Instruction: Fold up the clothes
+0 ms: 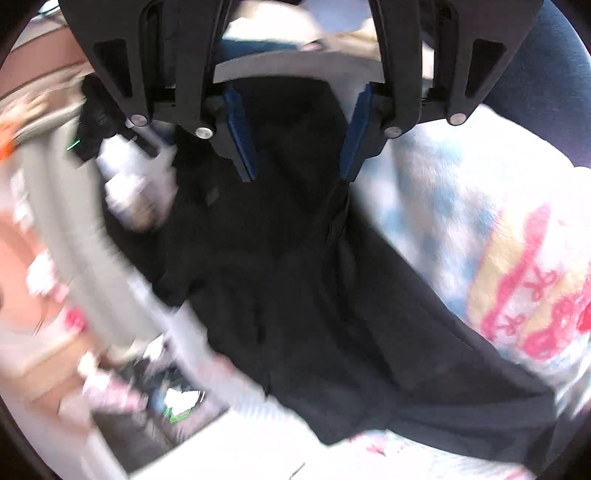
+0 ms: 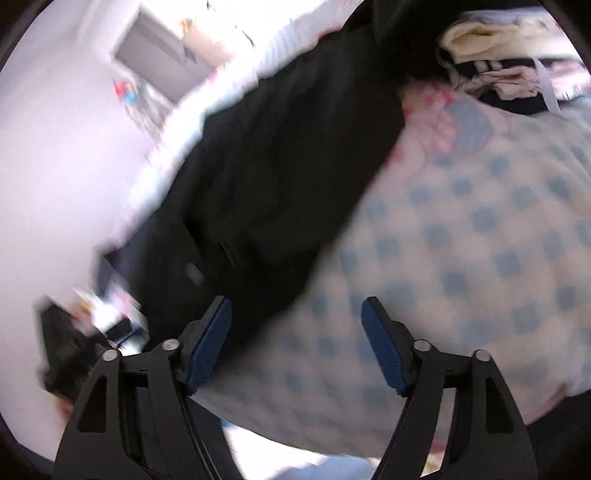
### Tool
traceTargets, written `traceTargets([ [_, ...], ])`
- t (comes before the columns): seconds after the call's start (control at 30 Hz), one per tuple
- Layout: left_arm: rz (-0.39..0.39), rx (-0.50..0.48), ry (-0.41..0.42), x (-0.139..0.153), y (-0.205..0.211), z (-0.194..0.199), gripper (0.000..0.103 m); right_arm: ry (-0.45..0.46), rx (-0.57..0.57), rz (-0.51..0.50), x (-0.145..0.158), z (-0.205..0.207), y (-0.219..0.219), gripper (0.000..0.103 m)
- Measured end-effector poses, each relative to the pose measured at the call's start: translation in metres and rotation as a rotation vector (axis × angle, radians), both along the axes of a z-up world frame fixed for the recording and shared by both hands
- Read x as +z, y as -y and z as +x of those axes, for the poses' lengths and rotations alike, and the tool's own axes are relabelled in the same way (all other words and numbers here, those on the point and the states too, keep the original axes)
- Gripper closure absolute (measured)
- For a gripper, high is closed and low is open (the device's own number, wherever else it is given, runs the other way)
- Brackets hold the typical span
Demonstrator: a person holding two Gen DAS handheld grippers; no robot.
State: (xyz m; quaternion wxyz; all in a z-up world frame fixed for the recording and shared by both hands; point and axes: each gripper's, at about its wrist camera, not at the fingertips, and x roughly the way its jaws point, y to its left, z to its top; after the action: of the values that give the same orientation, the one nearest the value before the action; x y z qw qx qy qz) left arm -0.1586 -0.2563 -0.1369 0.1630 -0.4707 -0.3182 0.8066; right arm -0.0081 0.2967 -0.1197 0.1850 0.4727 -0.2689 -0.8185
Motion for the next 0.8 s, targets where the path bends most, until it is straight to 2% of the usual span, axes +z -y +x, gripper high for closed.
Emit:
traceTargets([
  [0.07, 0.024, 0.044, 0.034, -0.008, 0.011, -0.007, 0.049, 0.027, -0.037, -0.081, -0.007, -0.01, -0.011, 0.021],
  [0.13, 0.06, 0.035, 0.063, -0.018, 0.013, -0.013, 0.049, 0.07, -0.055, -0.142, -0.018, -0.022, -0.017, 0.021],
  [0.23, 0.117, -0.034, 0.121, -0.037, -0.007, -0.018, 0.049, 0.101, -0.045, -0.158, -0.028, -0.032, -0.012, 0.02],
  [0.3, 0.1, -0.101, 0.133, -0.044, -0.024, -0.016, 0.049, 0.087, -0.021, -0.128, -0.027, -0.03, -0.004, 0.02],
  [0.33, 0.069, -0.13, 0.114, -0.042, -0.035, -0.014, 0.049, 0.082, 0.0, -0.111, -0.027, -0.028, 0.003, 0.02],
  [0.37, 0.047, -0.143, 0.095, -0.04, -0.04, -0.011, 0.048, 0.086, 0.023, -0.154, -0.03, -0.026, 0.005, 0.02],
  [0.43, 0.064, -0.142, 0.082, -0.039, -0.041, -0.01, 0.046, 0.097, 0.07, -0.25, -0.035, -0.022, 0.007, 0.02],
  [0.47, 0.077, -0.14, 0.077, -0.039, -0.041, -0.009, 0.046, 0.113, 0.066, -0.312, -0.039, -0.022, 0.003, 0.02],
  [0.5, 0.092, -0.136, 0.077, -0.04, -0.04, -0.01, 0.046, 0.12, 0.05, -0.329, -0.041, -0.022, 0.001, 0.021],
  [0.57, 0.117, -0.123, 0.081, -0.039, -0.037, -0.014, 0.046, 0.129, 0.024, -0.337, -0.043, -0.027, -0.002, 0.021],
  [0.63, 0.126, -0.122, 0.05, -0.031, -0.036, -0.026, 0.046, 0.133, 0.018, -0.324, -0.04, -0.029, -0.001, 0.02],
  [0.73, 0.165, -0.137, -0.036, -0.014, -0.041, -0.033, 0.046, 0.066, 0.025, -0.306, -0.024, -0.039, 0.007, 0.022],
  [0.8, 0.135, -0.145, -0.039, -0.015, -0.047, -0.034, 0.046, 0.017, 0.051, -0.32, -0.013, -0.042, 0.013, 0.027],
])
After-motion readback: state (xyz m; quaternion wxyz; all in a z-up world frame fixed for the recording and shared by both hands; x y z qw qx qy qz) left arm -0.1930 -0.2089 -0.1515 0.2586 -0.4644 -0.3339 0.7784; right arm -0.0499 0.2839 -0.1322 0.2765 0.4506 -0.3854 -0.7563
